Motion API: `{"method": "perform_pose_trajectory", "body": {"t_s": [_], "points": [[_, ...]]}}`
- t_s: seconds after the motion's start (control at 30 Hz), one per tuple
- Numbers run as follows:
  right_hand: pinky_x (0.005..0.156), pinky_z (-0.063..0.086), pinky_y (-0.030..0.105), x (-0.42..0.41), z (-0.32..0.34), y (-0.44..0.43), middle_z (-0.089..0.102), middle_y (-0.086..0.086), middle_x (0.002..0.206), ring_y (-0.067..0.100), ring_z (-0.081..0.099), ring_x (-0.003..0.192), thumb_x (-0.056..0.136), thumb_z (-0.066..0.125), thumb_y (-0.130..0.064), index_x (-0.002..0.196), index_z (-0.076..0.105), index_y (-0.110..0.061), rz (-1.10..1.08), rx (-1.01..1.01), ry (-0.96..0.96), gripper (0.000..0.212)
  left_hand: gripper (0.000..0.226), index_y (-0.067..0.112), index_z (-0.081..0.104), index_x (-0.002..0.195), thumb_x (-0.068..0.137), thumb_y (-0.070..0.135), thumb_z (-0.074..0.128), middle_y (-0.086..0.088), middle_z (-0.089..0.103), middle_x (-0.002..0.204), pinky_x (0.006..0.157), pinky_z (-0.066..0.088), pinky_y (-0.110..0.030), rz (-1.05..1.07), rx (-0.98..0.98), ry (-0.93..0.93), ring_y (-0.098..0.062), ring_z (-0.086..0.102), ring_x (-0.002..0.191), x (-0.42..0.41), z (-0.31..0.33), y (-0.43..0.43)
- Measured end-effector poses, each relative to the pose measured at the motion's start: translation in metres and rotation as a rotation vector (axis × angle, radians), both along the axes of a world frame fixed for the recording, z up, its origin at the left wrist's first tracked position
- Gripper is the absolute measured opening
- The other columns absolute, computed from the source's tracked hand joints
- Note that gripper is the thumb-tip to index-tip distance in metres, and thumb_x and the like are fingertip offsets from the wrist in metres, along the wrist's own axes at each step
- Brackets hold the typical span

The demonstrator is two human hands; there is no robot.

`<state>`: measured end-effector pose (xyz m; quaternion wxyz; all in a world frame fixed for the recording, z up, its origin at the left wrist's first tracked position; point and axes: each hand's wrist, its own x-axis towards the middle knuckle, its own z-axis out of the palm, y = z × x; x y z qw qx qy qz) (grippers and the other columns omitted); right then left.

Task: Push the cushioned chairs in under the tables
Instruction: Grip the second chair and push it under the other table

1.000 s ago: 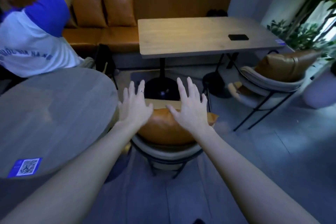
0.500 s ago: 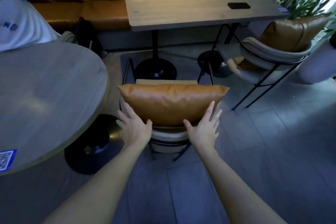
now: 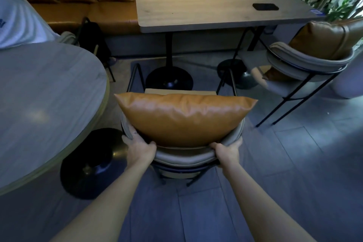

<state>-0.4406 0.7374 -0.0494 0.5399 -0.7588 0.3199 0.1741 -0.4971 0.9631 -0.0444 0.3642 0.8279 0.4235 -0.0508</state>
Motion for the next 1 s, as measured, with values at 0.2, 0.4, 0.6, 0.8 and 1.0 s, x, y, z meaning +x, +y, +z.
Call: {"method": "perform_pose_trajectory", "body": {"t_s": [0.2, 0.4, 0.6, 0.8, 1.0], "points": [[0.087, 0.058, 0.065, 0.008, -0.015, -0.007, 0.046, 0.021, 0.145, 0.048, 0.057, 0.117, 0.062, 0.075, -0.027, 0.152, 0.010, -0.037, 0.012, -0.002, -0.024, 0.112, 0.089, 0.015, 0.008, 0.157, 0.086, 0.022, 0.062, -0.021, 0.030, 0.145, 0.090, 0.046, -0.041, 0.015, 0.032, -0.043, -0.046, 0.054, 0.110, 0.004, -0.005, 0.000], [0.076, 0.061, 0.065, 0.012, 0.001, -0.006, 0.051, 0.019, 0.138, 0.045, 0.061, 0.106, 0.074, 0.074, -0.015, 0.155, 0.010, -0.035, -0.005, -0.001, -0.012, 0.105, 0.094, 0.024, -0.004, 0.160, 0.088, 0.018, 0.058, -0.021, 0.031, 0.143, 0.085, 0.045, -0.039, 0.014, 0.035, -0.110, -0.047, 0.056, 0.105, 0.006, -0.004, -0.004], [0.081, 0.059, 0.066, 0.035, 0.004, -0.011, 0.050, 0.021, 0.138, 0.047, 0.059, 0.112, 0.081, 0.074, -0.009, 0.157, 0.011, -0.030, 0.027, -0.025, -0.029, 0.101, 0.096, 0.027, -0.008, 0.159, 0.088, 0.020, 0.056, -0.020, 0.031, 0.141, 0.081, 0.045, -0.038, 0.027, 0.034, -0.125, -0.047, 0.057, 0.103, 0.023, -0.007, -0.008], [0.080, 0.061, 0.064, 0.066, -0.006, -0.013, 0.057, 0.017, 0.129, 0.044, 0.065, 0.105, 0.072, 0.079, -0.018, 0.149, 0.021, -0.033, 0.053, -0.035, -0.051, 0.098, 0.093, 0.026, -0.007, 0.160, 0.091, 0.022, 0.055, -0.021, 0.029, 0.145, 0.078, 0.039, -0.035, 0.040, 0.048, -0.107, -0.044, 0.053, 0.112, 0.049, -0.014, -0.008], [0.076, 0.062, 0.057, 0.099, -0.004, -0.016, 0.057, 0.017, 0.124, 0.041, 0.064, 0.100, 0.082, 0.076, -0.013, 0.153, 0.020, -0.029, 0.079, -0.023, -0.055, 0.092, 0.085, 0.020, 0.007, 0.159, 0.088, 0.029, 0.054, -0.023, 0.044, 0.135, 0.074, 0.046, -0.038, 0.055, 0.063, -0.054, -0.041, 0.058, 0.101, 0.083, -0.025, -0.003]]}}
